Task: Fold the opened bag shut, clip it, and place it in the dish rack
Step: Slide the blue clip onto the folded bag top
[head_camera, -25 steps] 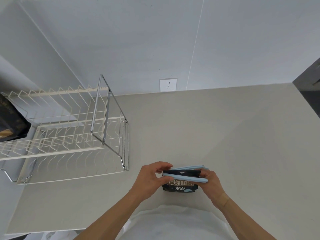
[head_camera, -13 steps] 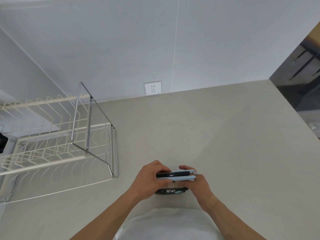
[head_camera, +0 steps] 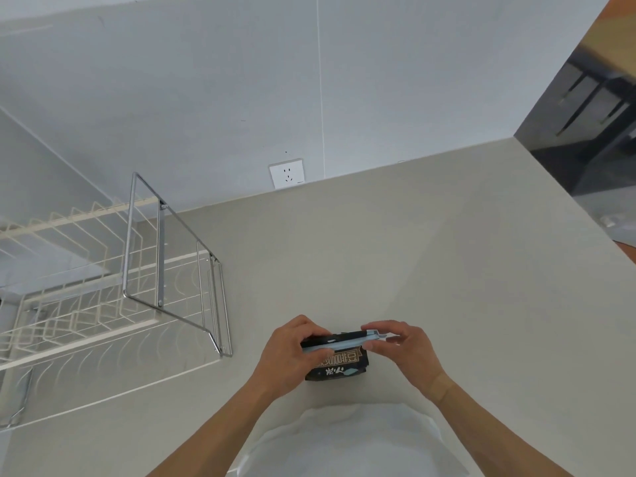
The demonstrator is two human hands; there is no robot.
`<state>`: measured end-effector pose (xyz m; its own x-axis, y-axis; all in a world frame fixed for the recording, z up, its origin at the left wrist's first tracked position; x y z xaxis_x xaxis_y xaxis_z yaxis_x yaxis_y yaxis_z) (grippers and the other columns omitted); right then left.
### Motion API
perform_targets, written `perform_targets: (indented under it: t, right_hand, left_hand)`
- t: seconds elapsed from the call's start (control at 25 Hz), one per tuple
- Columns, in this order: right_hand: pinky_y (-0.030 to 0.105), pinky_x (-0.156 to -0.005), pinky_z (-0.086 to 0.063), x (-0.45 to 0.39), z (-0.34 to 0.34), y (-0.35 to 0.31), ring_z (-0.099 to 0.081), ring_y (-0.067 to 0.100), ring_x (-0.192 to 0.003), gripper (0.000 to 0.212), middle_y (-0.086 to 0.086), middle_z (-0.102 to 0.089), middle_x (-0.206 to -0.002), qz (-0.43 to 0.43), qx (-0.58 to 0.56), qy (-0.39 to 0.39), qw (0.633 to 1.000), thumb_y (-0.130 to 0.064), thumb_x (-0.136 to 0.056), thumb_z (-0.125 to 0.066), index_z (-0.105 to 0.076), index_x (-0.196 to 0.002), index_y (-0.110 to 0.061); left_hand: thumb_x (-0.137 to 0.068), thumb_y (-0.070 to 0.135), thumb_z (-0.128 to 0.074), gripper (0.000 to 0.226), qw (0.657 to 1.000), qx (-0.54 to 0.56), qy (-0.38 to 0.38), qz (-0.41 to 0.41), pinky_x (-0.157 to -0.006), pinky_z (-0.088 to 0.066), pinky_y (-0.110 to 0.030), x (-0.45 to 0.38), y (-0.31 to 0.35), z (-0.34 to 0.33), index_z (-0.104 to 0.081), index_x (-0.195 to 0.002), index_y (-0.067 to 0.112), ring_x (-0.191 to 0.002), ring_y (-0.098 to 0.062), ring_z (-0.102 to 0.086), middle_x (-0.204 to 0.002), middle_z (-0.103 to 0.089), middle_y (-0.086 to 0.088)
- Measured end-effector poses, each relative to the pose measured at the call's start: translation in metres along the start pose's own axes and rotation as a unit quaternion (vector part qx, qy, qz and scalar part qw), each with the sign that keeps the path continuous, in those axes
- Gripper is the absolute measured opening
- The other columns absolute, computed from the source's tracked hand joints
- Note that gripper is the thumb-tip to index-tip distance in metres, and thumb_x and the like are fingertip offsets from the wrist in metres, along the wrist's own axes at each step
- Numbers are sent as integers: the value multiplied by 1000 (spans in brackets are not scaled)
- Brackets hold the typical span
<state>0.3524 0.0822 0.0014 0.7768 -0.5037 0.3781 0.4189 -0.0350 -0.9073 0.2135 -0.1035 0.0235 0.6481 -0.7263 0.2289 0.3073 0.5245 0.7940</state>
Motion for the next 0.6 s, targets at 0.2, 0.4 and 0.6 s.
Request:
perform_targets:
  t: [0.2, 0.4, 0.6]
  right_hand:
    - [26, -78, -50, -1, 2, 1, -64, 16, -88, 29, -7, -73, -92, 9, 31, 25, 999, -21, -66, -86, -76, -74, -47]
    - [10, -69, -43, -3, 1, 1, -58, 1, -83, 25, -12, -67, -92, 26, 88, 28, 995, -29, -68, -84, -73, -82, -47]
    - [3, -71, -41, -3, 2, 2, -56, -8, -85, 24, -10, -66, -92, 36, 103, 46, 993, -31, -69, -83, -75, -88, -45]
  left_hand:
    - [-77, 38, -70, 24, 987, -149, -22, -55, -72, -50, -22, -5, 9, 1, -62, -99, 31, -86, -1, -57, -97, -57, 19]
    - [-86, 48, -60, 27, 959, -253, -45, -119, -72, -52, -27, -18, 28, -10, -55, -108, 33, -92, -7, -57, -105, -60, 14]
    - [-89, 45, -57, 25, 952, -260, -42, -157, -67, -52, -28, -28, 39, -27, -60, -107, 28, -85, -12, -60, -104, -61, 11]
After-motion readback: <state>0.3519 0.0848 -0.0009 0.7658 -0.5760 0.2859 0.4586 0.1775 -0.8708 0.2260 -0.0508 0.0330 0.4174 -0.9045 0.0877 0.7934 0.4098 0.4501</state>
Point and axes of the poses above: each hand's wrist, its own x-axis away from the middle knuckle, its own z-axis out of the back of the hand, y = z × x, the point moved 1 cm from there along -x, towards the middle knuckle
